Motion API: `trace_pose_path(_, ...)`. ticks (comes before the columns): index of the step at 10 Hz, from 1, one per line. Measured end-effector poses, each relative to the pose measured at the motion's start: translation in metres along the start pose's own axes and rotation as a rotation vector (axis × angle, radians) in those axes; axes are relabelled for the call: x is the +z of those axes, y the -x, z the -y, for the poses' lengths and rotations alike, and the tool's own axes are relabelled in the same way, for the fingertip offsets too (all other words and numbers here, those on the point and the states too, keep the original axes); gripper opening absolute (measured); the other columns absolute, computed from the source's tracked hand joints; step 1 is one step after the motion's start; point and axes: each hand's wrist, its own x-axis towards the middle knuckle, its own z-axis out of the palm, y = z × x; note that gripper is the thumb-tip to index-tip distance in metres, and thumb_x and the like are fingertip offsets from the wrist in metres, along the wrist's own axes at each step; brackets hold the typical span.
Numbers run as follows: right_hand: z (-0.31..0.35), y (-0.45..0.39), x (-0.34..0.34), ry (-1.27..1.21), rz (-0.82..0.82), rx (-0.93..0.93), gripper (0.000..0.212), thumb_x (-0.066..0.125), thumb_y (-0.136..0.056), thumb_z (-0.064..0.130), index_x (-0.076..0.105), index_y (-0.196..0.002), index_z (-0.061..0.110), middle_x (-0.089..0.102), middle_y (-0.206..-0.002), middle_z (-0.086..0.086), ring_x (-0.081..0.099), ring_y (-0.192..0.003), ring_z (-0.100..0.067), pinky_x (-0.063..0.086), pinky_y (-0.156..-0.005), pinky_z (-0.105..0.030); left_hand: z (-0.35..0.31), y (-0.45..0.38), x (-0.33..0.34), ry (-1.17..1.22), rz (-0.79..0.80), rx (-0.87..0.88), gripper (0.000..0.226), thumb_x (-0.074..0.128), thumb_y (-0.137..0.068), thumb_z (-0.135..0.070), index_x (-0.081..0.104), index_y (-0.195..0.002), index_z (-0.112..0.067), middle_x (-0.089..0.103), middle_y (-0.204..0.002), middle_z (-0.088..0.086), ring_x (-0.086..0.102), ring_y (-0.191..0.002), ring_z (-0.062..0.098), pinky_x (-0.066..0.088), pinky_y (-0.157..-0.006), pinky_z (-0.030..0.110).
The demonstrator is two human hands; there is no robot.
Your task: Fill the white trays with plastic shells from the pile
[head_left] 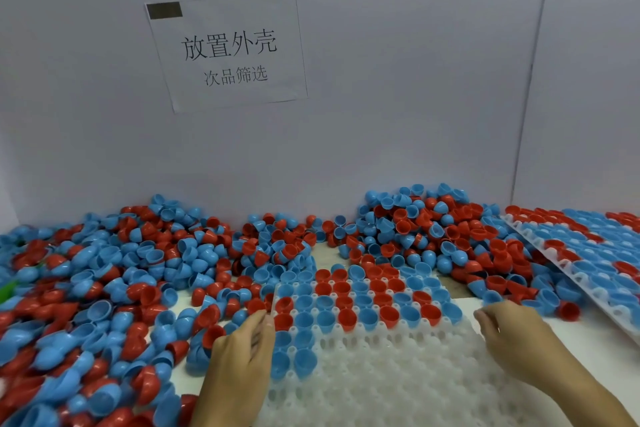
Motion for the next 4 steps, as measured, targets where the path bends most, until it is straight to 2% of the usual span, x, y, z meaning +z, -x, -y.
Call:
trace_pose_path(1, 0.010, -0.004, -0.025, -0.035, -0.074, -0.144, 0.028, 0.050, -0.102, 0.024, 0.070, -0.085, 0.014, 0.071, -0.084, -0.004, 0.065, -0.077, -0.018, 0.058, -0.074, -0.034, 0.005, -0.002, -0.001, -0.009, -0.028, 0.031, 0.039, 0.049, -0.103, -0.027, 0.062, -0.134, -0.007, 0.069, -0.126, 0.006, 0.053, -0.095, -0.003, 0.032, -0.069, -0.011)
trace_pose_path(2, 0.037, 0.010, -0.080, -0.138, -0.139, -0.344, 0.021, 0.054, -0.095, 0.039, 0.072, -0.093, 0.028, 0.074, -0.085, 0.009, 0.071, -0.082, -0.019, 0.061, -0.072, -0.030, 0.008, -0.003, -0.004, 0.012, -0.043, 0.066, 0.029, 0.050, -0.102, -0.024, 0.071, -0.120, -0.013, 0.071, -0.098, -0.013, 0.050, -0.084, -0.017, 0.035, -0.066, -0.009)
trace_pose_path(3, 0.059, 0.039, -0.133, -0.354, -0.239, -0.600, 0.029, 0.053, -0.080, 0.064, 0.071, -0.096, 0.046, 0.072, -0.085, 0.028, 0.071, -0.084, 0.002, 0.056, -0.068, -0.010, 0.012, -0.005, -0.005, -0.002, -0.052, 0.066, 0.026, 0.051, -0.101, -0.025, 0.073, -0.114, -0.018, 0.066, -0.090, -0.017, 0.050, -0.081, -0.017, 0.038, -0.064, -0.005)
trace_pose_path(4, 0.073, 0.064, -0.169, -0.521, -0.253, -0.808, 0.036, 0.059, -0.086, 0.068, 0.072, -0.109, 0.043, 0.076, -0.101, 0.013, 0.075, -0.087, -0.009, 0.059, -0.070, -0.019, 0.009, -0.003, -0.006, -0.030, -0.063, 0.047, 0.027, 0.052, -0.101, -0.024, 0.073, -0.116, -0.017, 0.070, -0.101, -0.007, 0.050, -0.081, -0.015, 0.040, -0.063, -0.003)
